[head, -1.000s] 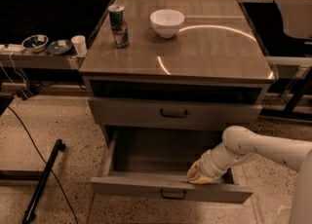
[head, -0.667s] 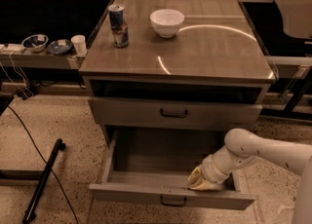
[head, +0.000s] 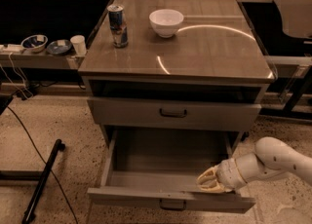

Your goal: Open middle drawer

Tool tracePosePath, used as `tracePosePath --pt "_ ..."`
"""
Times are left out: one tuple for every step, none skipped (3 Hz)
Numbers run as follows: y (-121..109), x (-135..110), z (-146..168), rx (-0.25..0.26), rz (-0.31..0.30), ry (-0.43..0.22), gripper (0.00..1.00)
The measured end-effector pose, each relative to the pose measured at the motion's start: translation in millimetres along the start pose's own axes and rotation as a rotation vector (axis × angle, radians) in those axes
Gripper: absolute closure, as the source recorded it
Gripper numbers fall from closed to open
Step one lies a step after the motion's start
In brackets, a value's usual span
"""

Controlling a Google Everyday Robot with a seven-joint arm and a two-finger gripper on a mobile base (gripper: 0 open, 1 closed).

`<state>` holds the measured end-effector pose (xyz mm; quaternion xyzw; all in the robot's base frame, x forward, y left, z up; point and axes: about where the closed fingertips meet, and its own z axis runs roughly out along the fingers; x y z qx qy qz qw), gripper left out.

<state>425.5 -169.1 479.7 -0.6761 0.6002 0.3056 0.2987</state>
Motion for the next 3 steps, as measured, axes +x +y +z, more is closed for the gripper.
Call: tracePosePath --pt "7.2 6.7 -7.3 0.022 0.010 -0.003 0.81" --pt "6.8 6.1 -6.3 0.020 0.008 -0.004 0.50" --pt "6.8 6.1 -6.3 0.020 0.008 -0.004 0.26"
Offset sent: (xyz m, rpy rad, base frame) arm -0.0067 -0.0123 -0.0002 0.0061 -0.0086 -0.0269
